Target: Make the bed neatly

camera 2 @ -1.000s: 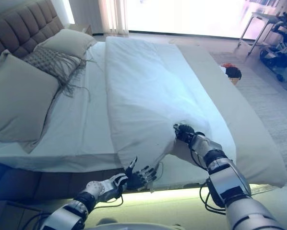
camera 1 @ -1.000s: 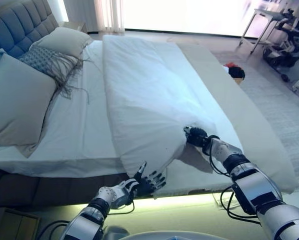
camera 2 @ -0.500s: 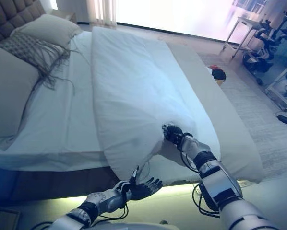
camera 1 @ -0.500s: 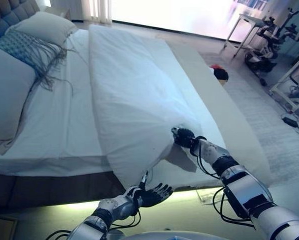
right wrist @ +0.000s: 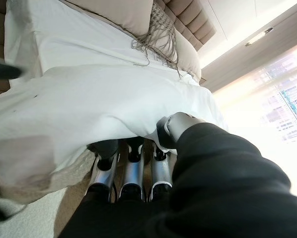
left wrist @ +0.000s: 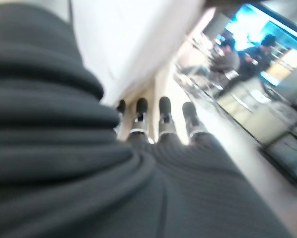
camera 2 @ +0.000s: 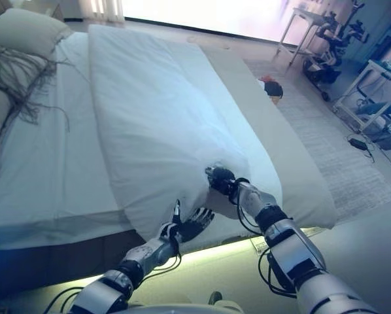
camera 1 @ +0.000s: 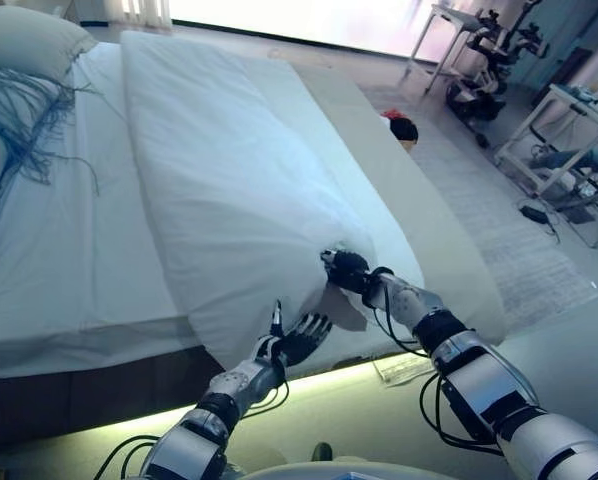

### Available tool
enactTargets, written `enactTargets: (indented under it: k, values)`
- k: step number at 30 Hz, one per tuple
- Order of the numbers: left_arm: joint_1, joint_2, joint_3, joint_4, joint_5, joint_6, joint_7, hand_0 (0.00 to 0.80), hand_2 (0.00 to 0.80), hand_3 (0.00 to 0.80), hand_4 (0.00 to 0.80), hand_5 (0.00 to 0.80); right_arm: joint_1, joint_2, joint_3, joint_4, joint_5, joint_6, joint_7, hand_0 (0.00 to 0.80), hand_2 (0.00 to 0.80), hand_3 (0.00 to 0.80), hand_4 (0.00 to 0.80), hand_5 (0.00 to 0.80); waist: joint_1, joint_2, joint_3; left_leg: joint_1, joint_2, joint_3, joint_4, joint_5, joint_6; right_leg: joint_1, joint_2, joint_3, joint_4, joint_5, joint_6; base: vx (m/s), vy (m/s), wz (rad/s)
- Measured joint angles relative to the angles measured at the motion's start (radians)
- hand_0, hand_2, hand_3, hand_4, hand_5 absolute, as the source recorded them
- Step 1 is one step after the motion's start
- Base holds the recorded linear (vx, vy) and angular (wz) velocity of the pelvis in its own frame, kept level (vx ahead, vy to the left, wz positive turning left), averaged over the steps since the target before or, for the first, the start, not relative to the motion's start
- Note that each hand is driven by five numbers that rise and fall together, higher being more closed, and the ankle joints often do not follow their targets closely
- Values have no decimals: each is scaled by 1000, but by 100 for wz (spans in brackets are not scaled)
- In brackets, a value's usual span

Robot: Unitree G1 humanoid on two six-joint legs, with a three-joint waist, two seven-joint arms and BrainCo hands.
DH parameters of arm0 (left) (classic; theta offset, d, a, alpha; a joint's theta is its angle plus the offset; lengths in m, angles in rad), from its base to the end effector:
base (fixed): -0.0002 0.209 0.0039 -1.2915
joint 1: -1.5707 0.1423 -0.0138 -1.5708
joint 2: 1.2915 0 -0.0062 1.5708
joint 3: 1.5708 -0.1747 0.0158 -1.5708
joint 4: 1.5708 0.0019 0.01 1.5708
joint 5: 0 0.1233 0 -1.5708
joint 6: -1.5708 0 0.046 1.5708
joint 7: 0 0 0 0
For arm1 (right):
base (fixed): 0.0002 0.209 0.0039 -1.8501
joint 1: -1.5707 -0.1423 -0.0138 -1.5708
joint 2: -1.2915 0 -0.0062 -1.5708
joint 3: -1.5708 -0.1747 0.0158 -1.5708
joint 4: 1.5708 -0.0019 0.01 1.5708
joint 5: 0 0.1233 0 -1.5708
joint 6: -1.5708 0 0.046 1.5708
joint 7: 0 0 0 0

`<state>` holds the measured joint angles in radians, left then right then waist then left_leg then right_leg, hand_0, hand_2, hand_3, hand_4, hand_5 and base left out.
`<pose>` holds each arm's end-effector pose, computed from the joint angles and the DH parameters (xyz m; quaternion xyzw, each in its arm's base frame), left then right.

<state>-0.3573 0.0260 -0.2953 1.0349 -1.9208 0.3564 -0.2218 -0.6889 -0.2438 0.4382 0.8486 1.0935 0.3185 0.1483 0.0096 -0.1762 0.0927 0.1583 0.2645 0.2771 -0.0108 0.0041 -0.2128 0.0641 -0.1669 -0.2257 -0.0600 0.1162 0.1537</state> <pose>0.1973 0.1002 -0.0369 -0.7476 0.3379 0.0005 0.5717 0.2850 -0.1277 0.0515 0.2640 0.2935 0.1903 0.8989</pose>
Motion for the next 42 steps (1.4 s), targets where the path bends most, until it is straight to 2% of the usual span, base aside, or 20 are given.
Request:
enactTargets:
  k: [5, 8, 17, 23, 24, 25, 26, 32, 37, 38, 39, 42]
  values:
    - [-2, -27, 20, -8, 0, -110, -61, 0, 0, 0, 0, 0, 20, 0, 0, -6, 0, 0, 0, 800, 800, 800, 800, 800, -1, 10, 8, 7, 0, -1, -9, 0, 0, 3, 1, 0, -1, 0, 0, 25, 17, 0]
    - [-2, -29, 27, -15, -1, -145, -96, 0, 0, 0, 0, 0, 23, 0, 0, -9, -1, 0, 0, 800, 800, 800, 800, 800, 1, 11, 9, 7, 0, -4, -10, 0, 0, 4, 1, -1, -1, 0, 0, 0, 0, 0]
    - [3, -51, 42, -33, -21, -212, -105, 0, 0, 0, 0, 0, 38, 0, -1, -12, -4, 1, 8, 800, 800, 800, 800, 800, 5, 25, 18, 24, 0, -14, -15, 0, 0, 36, 1, -19, -15, -1, 1, 19, 36, 5]
    - [3, -48, 43, -33, -21, -215, -90, 0, 0, 0, 0, 0, 46, 0, -1, -13, -4, 2, 7, 800, 800, 800, 800, 800, 5, 35, 26, 23, 0, -33, -15, 0, 0, 45, 1, -30, -18, -1, 1, 4, 38, 5]
    - [3, -47, 43, -34, -21, -216, -86, 56, 56, 56, 56, 56, 47, 0, -1, -13, -4, 2, 7, 800, 800, 800, 800, 800, 5, 37, 27, 23, 0, -34, -15, 0, 0, 46, 1, -31, -18, -1, 1, 7, 37, 4]
    - [3, -46, 43, -34, -21, -217, -81, 646, 646, 646, 646, 646, 47, 0, -1, -13, -4, 3, 7, 800, 800, 800, 800, 800, 6, 39, 28, 23, 0, -34, -15, 0, 0, 46, 1, -31, -18, -1, 1, 8, 39, 2]
    - [4, -46, 43, -34, -21, -219, -76, 800, 800, 800, 800, 800, 48, 0, -1, -13, -4, 5, 7, 800, 800, 800, 800, 800, 6, 39, 28, 23, 0, -35, -15, 0, 0, 47, 1, -32, -17, -1, 1, 14, 47, 1]
    - [10, -44, 64, -34, -22, -263, -44, 800, 800, 800, 800, 800, 59, 0, -2, -19, -31, 20, 7, 800, 800, 800, 800, 800, 6, 48, 26, 25, -2, -42, -14, 0, 0, 56, -2, -37, -20, -1, 1, 8, 40, 3]
    - [12, -45, 82, -34, -22, -304, -43, 800, 800, 800, 800, 800, 83, 0, -2, -19, -57, 42, 8, 800, 800, 800, 800, 800, 7, 71, 26, 26, -5, -60, -14, 0, 0, 72, -5, -55, -25, -1, 2, 5, 34, 9]
    - [14, -46, 82, -34, -22, -309, -43, 800, 800, 800, 800, 800, 87, 0, -2, -19, -63, 44, 8, 675, 675, 675, 675, 675, 8, 75, 25, 26, -5, -61, -14, 0, 0, 73, -5, -57, -25, -2, 2, -2, 35, 6]
    - [16, -45, 83, -34, -22, -315, -42, 800, 800, 800, 800, 800, 88, 0, -2, -19, -66, 47, 9, 0, 0, 0, 0, 0, 8, 79, 25, 26, -6, -61, -14, 0, 0, 74, -6, -57, -25, -2, 2, -5, 36, 2]
    - [25, -36, 135, -34, -22, -333, -35, 800, 800, 800, 800, 800, 97, -12, -4, -19, -74, 72, 20, 0, 0, 0, 0, 0, 7, 83, 24, 29, -7, -63, -14, 0, 0, 77, -7, -57, -25, -2, 2, -10, 60, 0]
